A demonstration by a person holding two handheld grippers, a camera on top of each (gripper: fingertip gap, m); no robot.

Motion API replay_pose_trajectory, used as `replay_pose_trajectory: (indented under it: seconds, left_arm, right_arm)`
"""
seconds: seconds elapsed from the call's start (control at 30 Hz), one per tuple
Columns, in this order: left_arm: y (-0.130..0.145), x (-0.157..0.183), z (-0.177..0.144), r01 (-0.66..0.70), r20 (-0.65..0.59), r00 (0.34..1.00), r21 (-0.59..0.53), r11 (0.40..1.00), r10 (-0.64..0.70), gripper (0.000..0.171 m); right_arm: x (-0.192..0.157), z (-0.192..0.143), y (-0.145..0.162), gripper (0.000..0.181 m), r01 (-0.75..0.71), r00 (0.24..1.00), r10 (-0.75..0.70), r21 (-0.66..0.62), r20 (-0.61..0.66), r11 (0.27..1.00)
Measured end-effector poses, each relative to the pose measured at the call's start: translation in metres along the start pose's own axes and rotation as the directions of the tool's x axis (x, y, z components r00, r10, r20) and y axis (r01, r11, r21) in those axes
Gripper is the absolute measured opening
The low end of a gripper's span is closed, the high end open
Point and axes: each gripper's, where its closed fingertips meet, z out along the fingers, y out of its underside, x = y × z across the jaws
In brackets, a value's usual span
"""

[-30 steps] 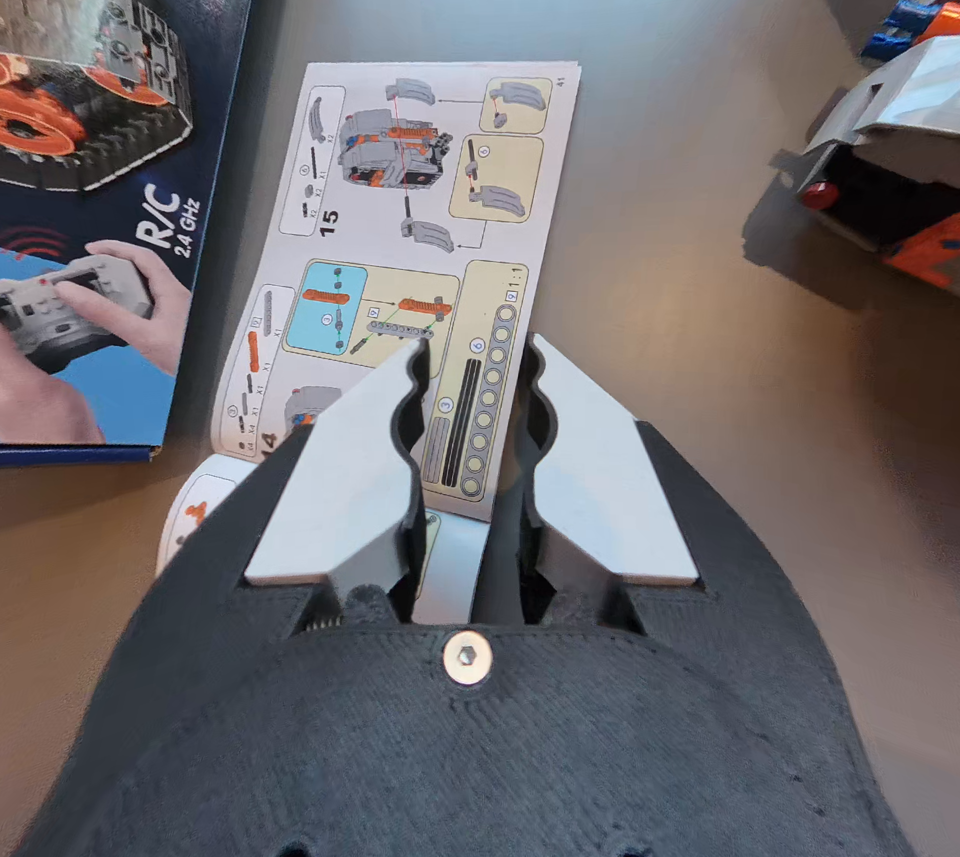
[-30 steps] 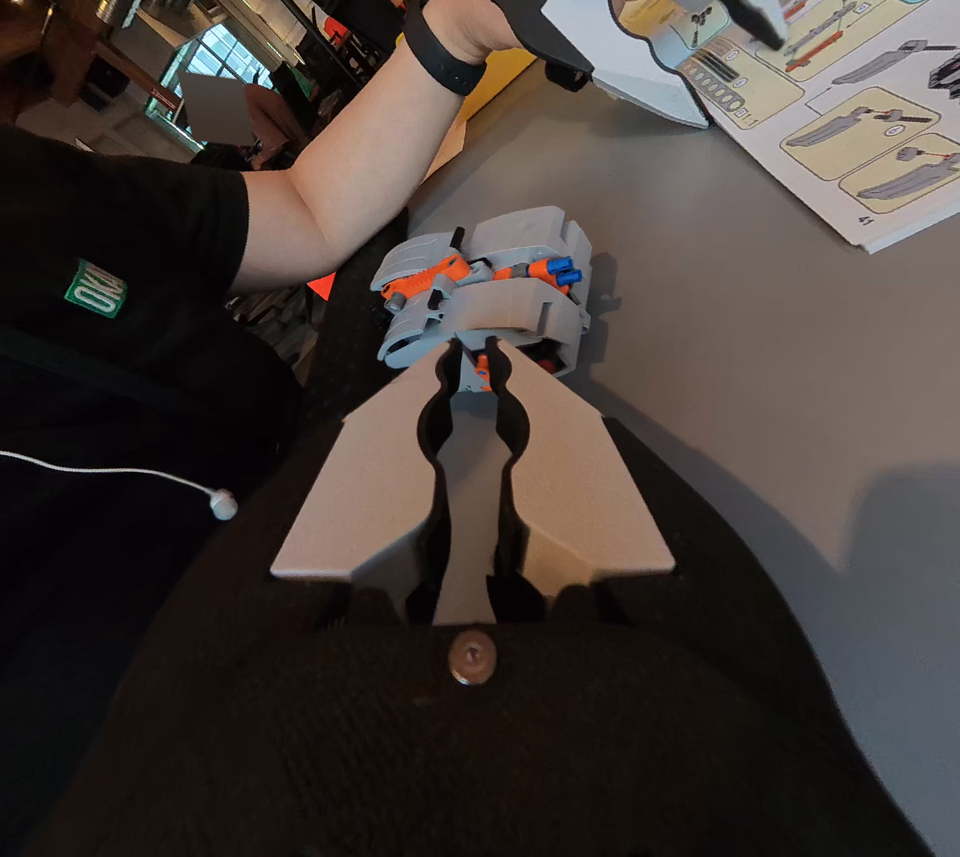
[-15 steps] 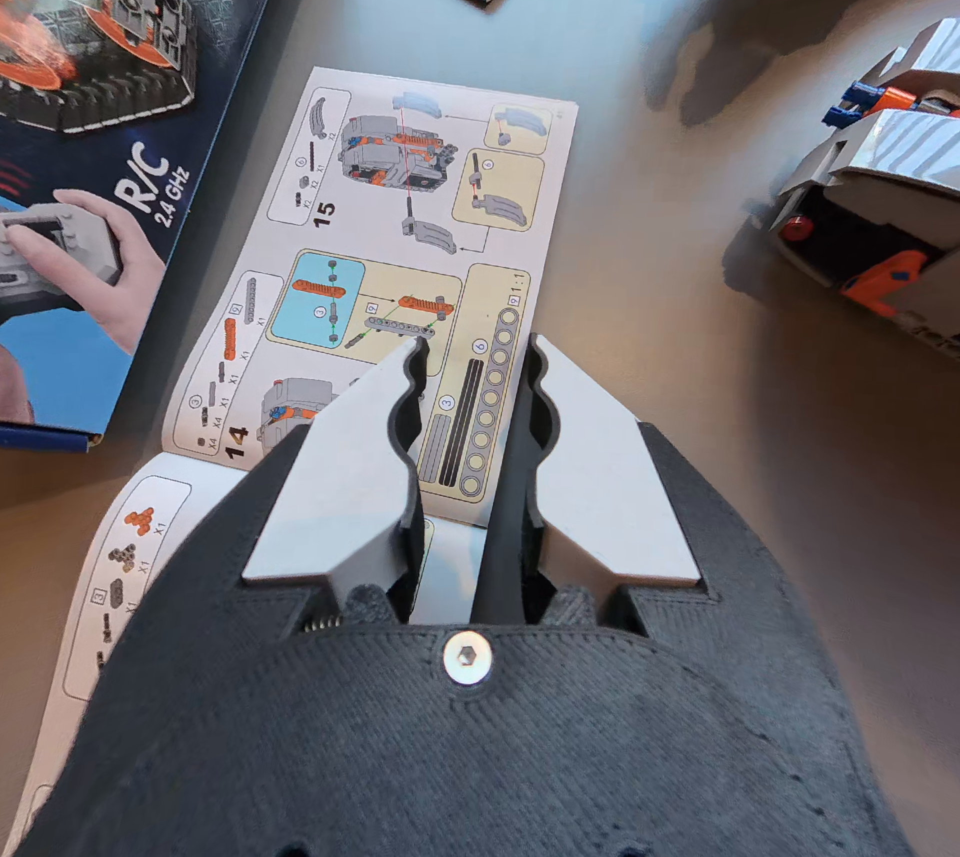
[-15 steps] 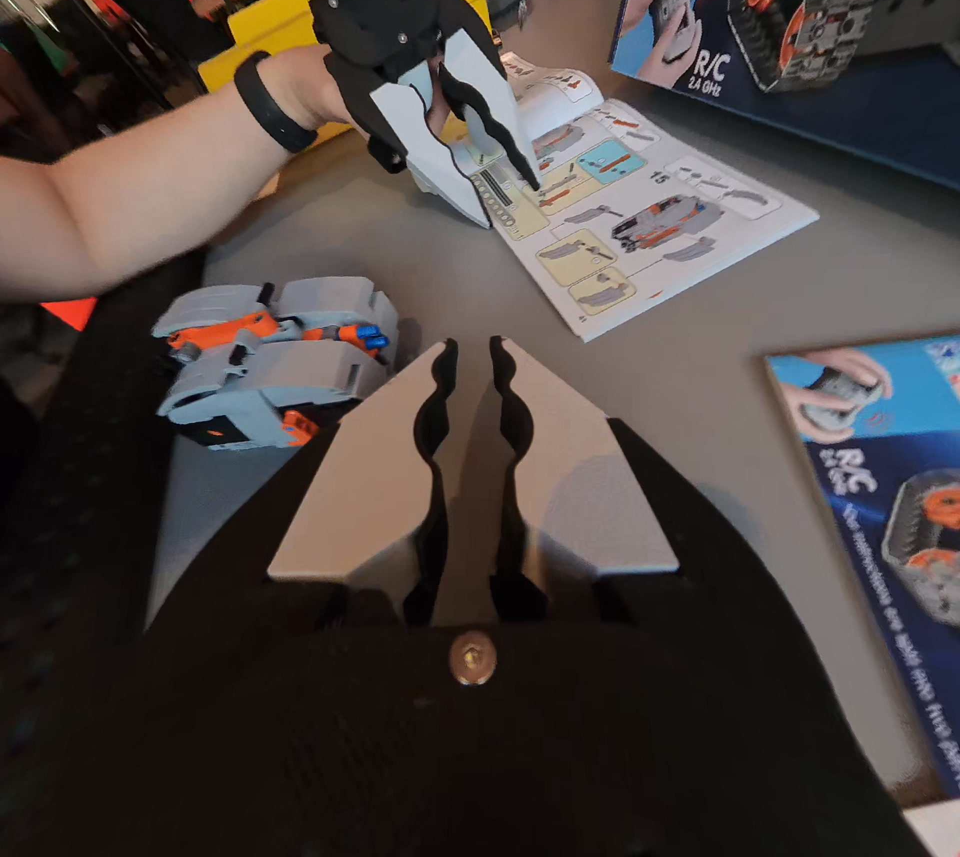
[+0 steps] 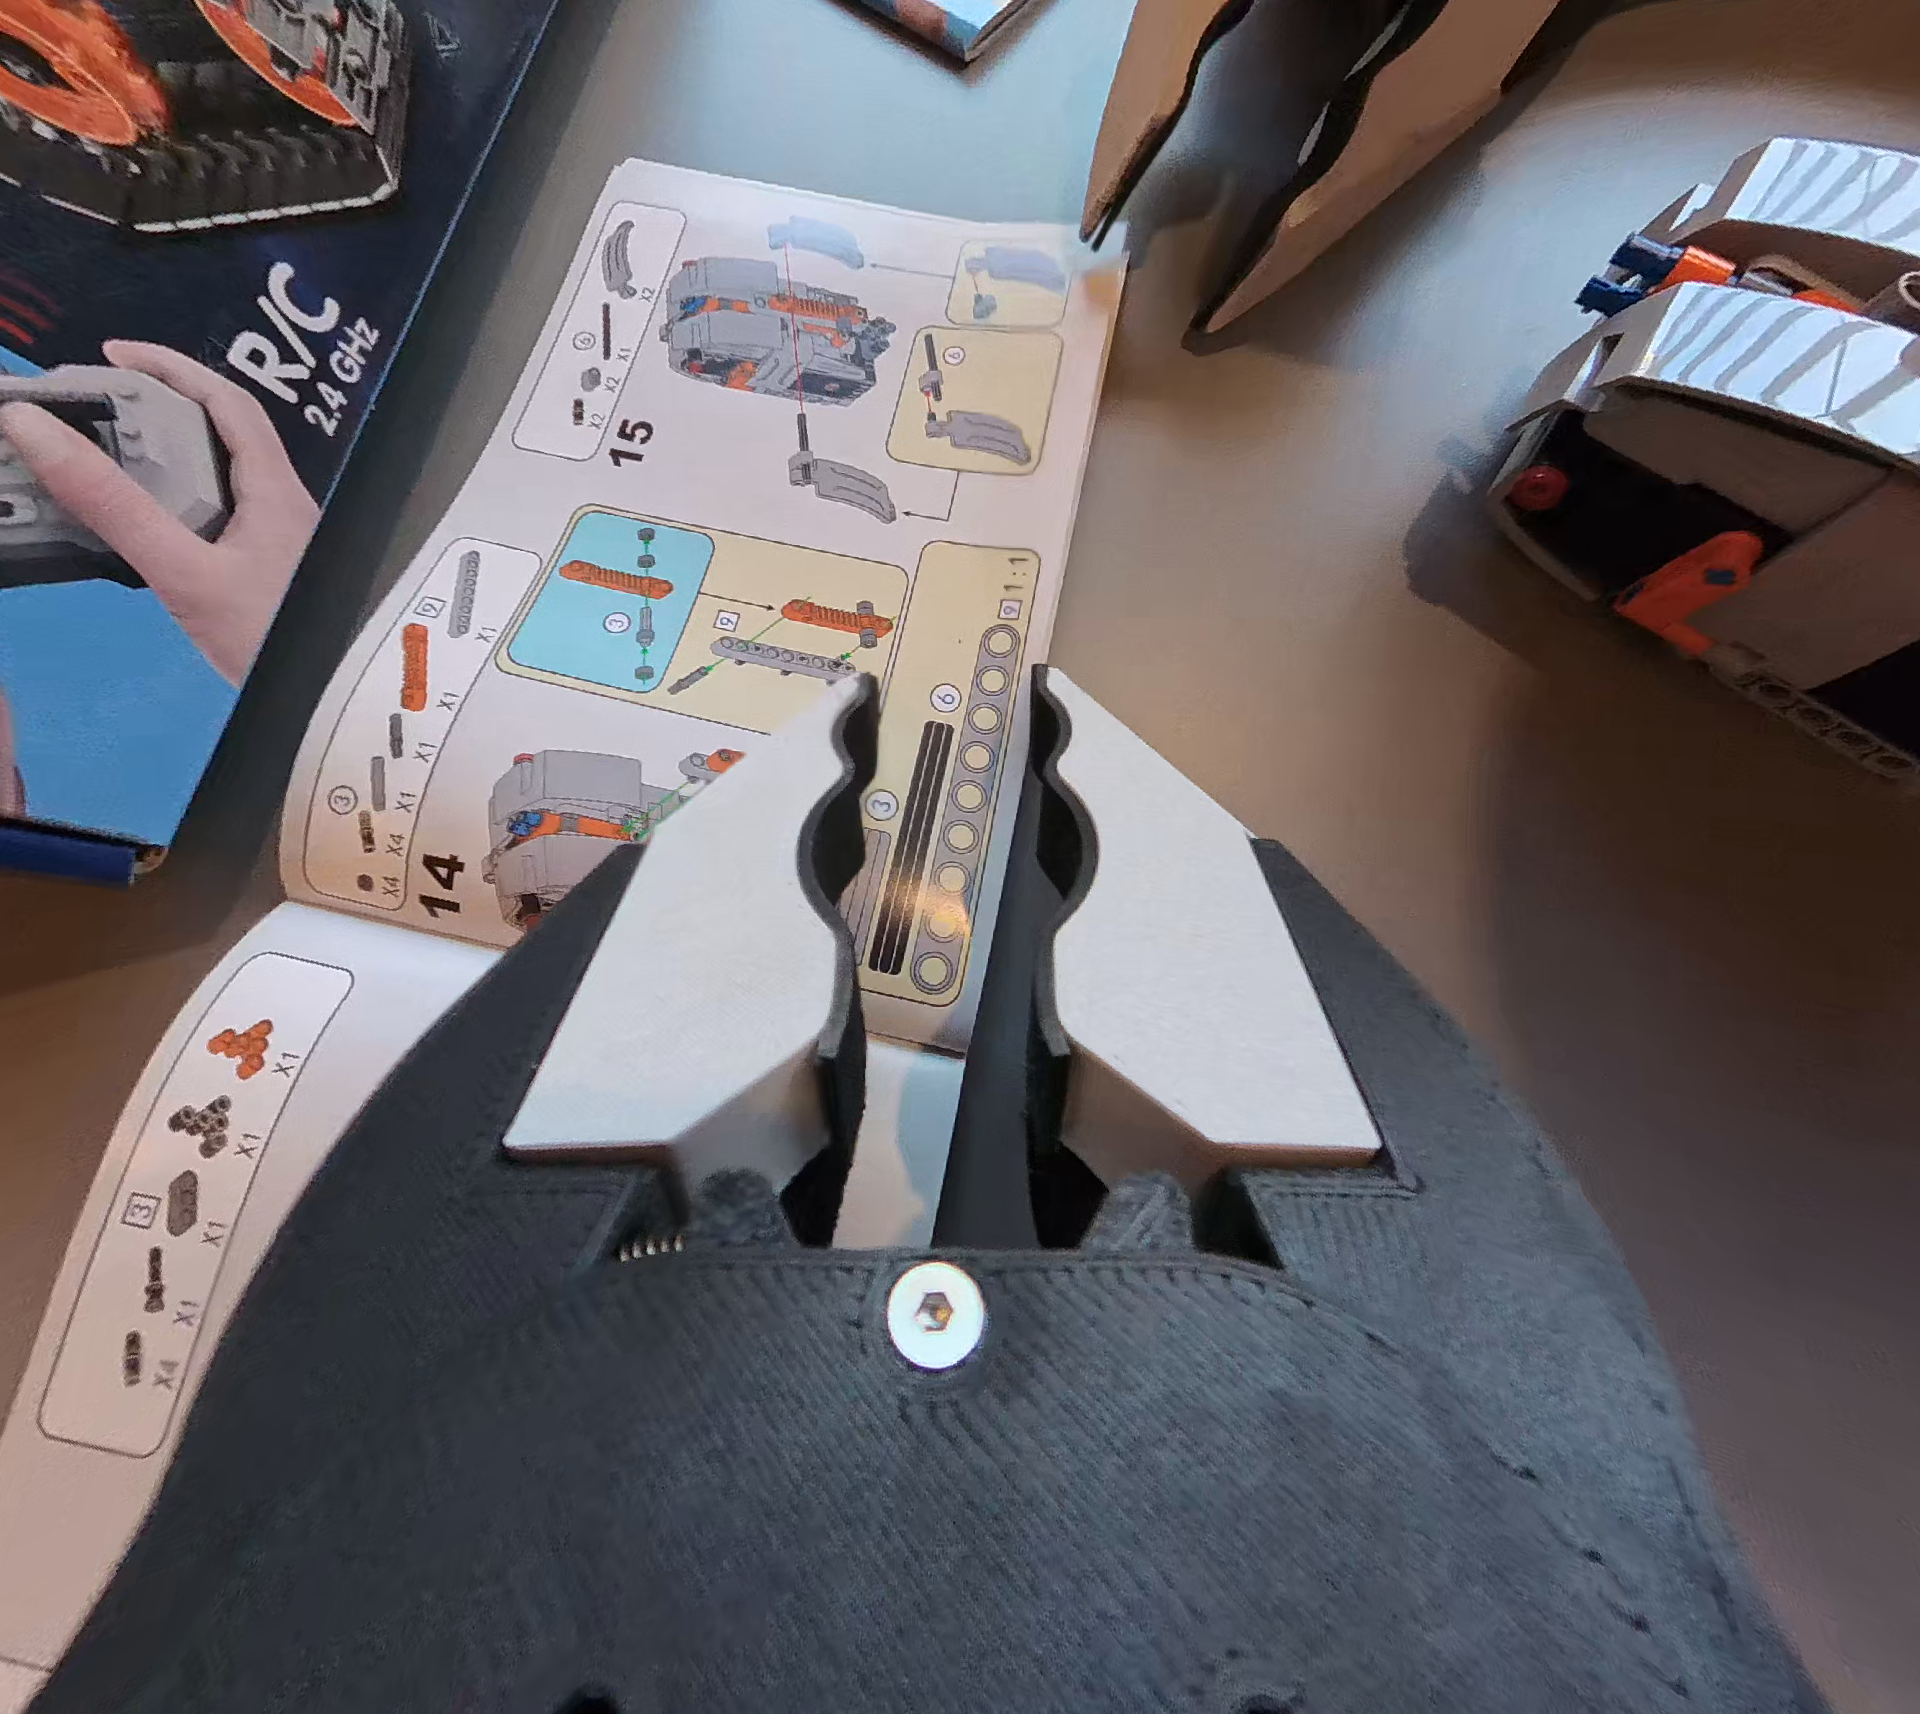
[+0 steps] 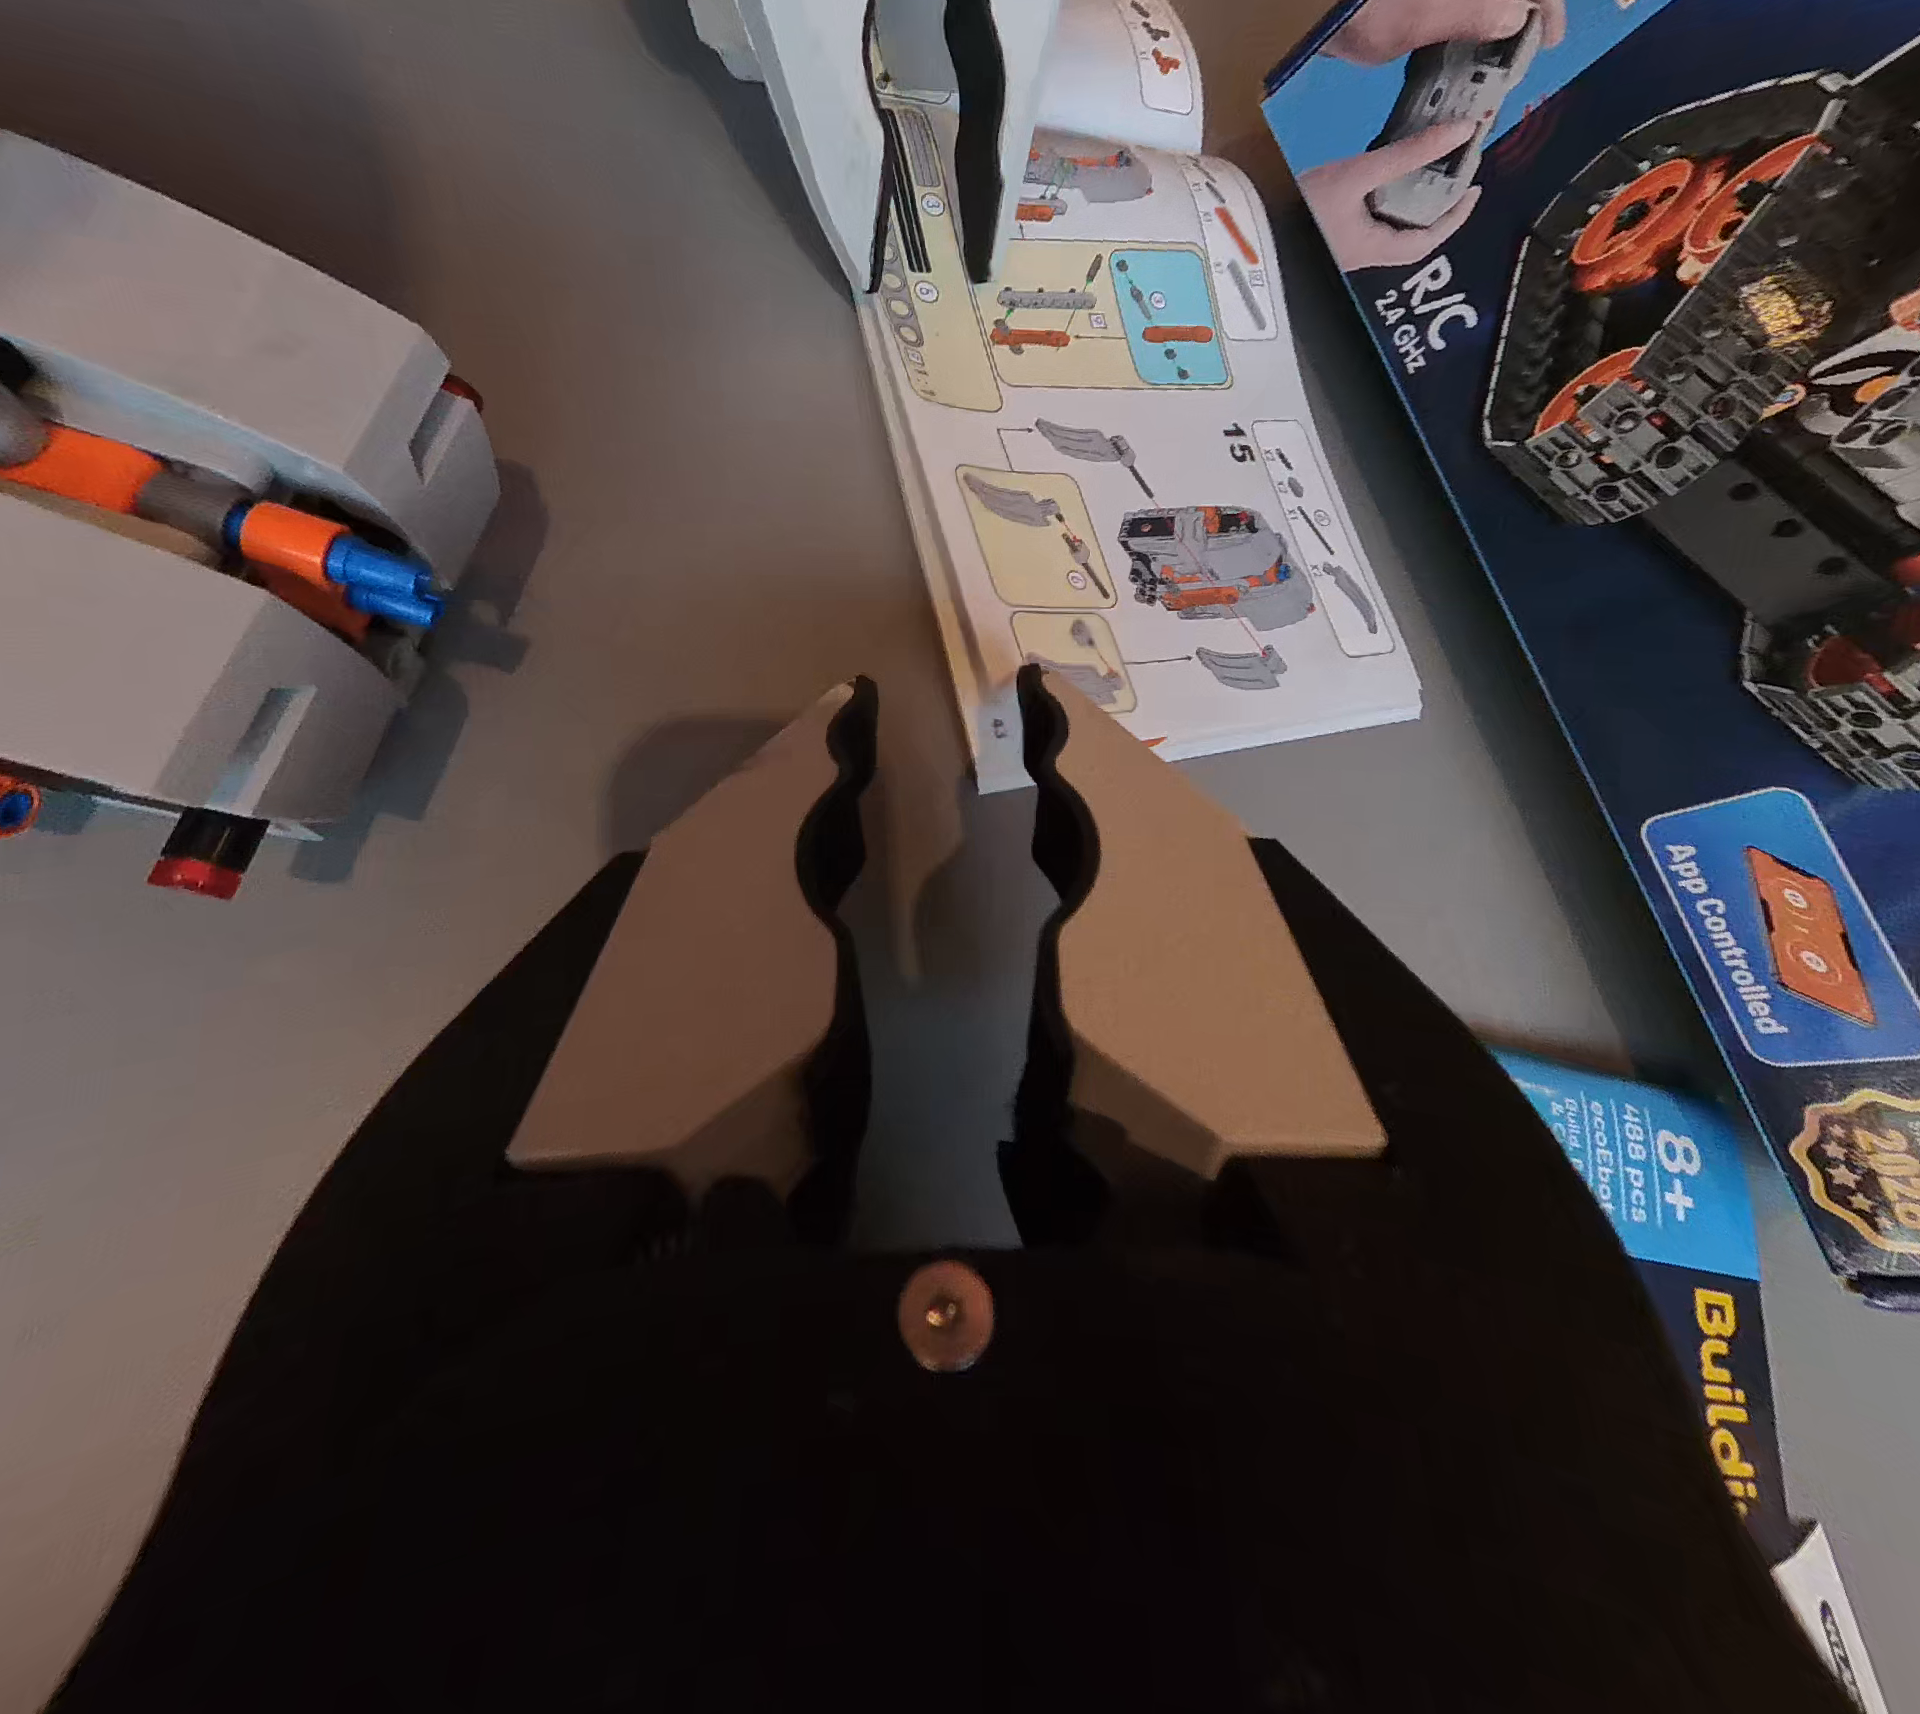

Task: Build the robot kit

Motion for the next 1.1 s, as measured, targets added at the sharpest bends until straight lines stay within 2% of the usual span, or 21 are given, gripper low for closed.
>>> replay_pose_trajectory:
  seconds: [0.23,0.4,0.53,0.6,0.67,0.7,0.8,0.87,0.93,1.03,1.07,1.1]
  left_arm:
    - [0.0,-0.001,-0.001,0.02,-0.007,1.0,0.011,1.0,-0.02,0.027]
    - [0.0,-0.001,-0.001,0.018,-0.007,1.0,0.015,1.0,-0.018,0.025]
    - [-0.001,-0.001,-0.002,0.028,-0.012,1.0,0.027,0.999,-0.027,0.025]
    - [-0.001,-0.002,-0.002,0.033,-0.014,0.999,0.032,0.999,-0.032,0.024]
    - [-0.001,-0.001,-0.003,0.03,-0.015,0.999,0.036,0.999,-0.03,0.024]
    - [-0.002,0.0,-0.003,0.03,-0.016,0.999,0.039,0.999,-0.03,0.025]
    - [-0.013,0.006,-0.003,0.06,-0.031,0.998,0.065,0.996,-0.058,0.039]
    - [-0.035,0.016,-0.004,0.055,-0.043,0.998,0.118,0.991,-0.05,0.039]
    - [-0.053,0.02,0.001,0.0,0.02,1.0,0.125,0.992,-0.002,0.042]
    - [-0.063,0.01,0.015,-0.119,0.23,0.968,0.06,0.991,0.103,0.039]
    - [-0.065,0.005,0.018,-0.148,0.294,0.947,0.043,0.988,0.129,0.034]
    - [-0.066,-0.002,0.018,-0.159,0.367,0.921,0.037,0.987,0.135,0.021]
  right_arm:
    - [0.001,0.0,-0.003,0.027,0.01,1.0,-0.009,0.014,-0.016,1.0]
    - [0.018,-0.002,-0.015,0.026,-0.049,0.998,0.053,0.103,-0.037,0.993]
    - [0.029,0.006,-0.007,0.027,0.043,0.997,-0.039,0.057,-0.071,0.997]
    - [0.034,0.006,-0.01,0.021,0.062,0.994,-0.055,0.067,-0.098,0.996]
    - [0.033,0.004,-0.012,0.002,0.074,0.993,-0.065,0.083,-0.101,0.994]
    - [0.032,0.003,-0.013,0.0,0.085,0.992,-0.076,0.088,-0.099,0.993]
    - [0.034,-0.003,-0.02,0.0,0.072,0.994,-0.065,0.089,-0.086,0.993]
    - [0.035,-0.008,-0.031,0.0,0.025,0.998,-0.018,0.11,-0.065,0.994]
    - [0.038,-0.014,-0.042,0.0,-0.016,0.998,0.023,0.124,-0.056,0.992]
    - [0.039,-0.021,-0.062,0.0,-0.071,0.995,0.082,0.18,-0.055,0.981]
    - [0.038,-0.021,-0.066,0.0,-0.097,0.993,0.107,0.189,-0.046,0.977]
    - [0.039,-0.022,-0.069,0.001,-0.116,0.991,0.127,0.195,-0.045,0.974]
